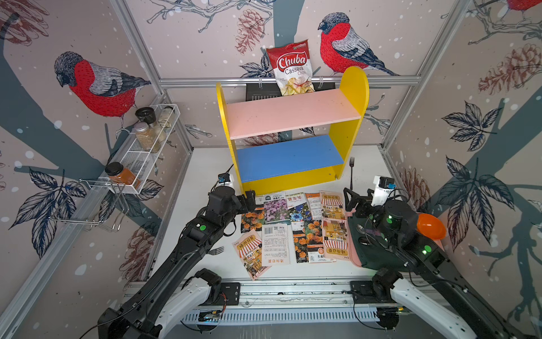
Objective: Take the seed bag off the shelf
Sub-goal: Reset both arms
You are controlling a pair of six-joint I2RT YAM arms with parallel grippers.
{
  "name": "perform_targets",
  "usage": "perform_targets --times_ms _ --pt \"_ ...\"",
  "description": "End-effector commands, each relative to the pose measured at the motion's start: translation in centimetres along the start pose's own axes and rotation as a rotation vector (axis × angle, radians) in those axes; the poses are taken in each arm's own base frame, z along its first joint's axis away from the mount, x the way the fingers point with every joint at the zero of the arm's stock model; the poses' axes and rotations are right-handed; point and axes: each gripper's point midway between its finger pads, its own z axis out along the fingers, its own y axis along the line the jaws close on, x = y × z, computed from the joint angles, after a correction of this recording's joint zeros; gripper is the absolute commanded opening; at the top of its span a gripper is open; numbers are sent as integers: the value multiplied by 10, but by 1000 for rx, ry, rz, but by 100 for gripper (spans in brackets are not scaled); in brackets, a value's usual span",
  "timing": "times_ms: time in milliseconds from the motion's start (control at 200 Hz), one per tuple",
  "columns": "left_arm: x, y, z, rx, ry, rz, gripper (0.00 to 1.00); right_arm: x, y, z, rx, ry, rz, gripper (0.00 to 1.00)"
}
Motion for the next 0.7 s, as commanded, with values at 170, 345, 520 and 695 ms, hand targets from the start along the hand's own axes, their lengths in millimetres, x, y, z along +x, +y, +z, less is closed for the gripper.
perform_targets --times_ms 170,345,520,695 --pt "-24 59 6 -212 -109 -77 96 -8 -46 23 77 -100 43 100" --pt "-27 82 14 -322 -159 -48 96 7 -88 40 169 -124 79 100" --pt "-25 99 22 -374 -239 64 97 18 -117 48 240 -212 -7 100" --pt "-22 105 20 -311 -366 140 96 29 -149 55 318 -235 -38 100"
